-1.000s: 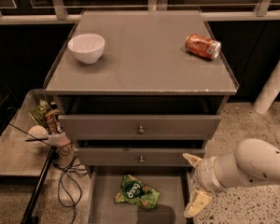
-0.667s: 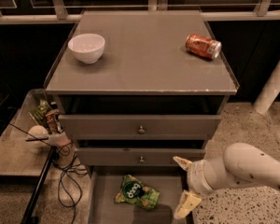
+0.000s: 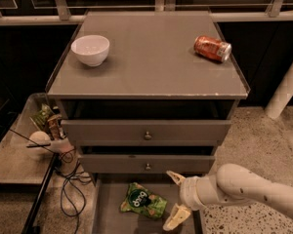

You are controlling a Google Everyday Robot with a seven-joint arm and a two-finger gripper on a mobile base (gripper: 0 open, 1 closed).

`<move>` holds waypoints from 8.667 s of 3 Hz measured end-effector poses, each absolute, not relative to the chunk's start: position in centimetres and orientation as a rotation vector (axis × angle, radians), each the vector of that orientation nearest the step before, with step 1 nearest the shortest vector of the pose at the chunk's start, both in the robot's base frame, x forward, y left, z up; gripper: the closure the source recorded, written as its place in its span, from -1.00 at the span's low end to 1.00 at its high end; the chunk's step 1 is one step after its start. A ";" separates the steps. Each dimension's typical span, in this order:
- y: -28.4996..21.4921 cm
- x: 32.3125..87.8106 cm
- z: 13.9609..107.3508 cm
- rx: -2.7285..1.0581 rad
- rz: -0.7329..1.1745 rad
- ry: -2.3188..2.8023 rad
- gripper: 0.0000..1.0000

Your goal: Pick green rice chip bag from bottom drawer and place on counter

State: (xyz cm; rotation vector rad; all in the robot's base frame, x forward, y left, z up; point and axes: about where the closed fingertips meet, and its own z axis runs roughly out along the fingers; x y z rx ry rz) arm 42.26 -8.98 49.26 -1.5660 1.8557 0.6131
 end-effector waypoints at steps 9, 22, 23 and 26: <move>-7.9 48.4 27.9 -1.393 0.589 2.071 -1.00; -6.2 51.0 14.9 -1.270 0.497 2.009 1.00; -6.7 50.7 16.2 -1.292 0.504 2.007 1.00; -11.0 48.0 26.2 -1.293 0.601 1.912 1.00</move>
Offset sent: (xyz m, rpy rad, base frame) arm 0.0877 -0.0046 -0.1293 0.0010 -0.0388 -0.2613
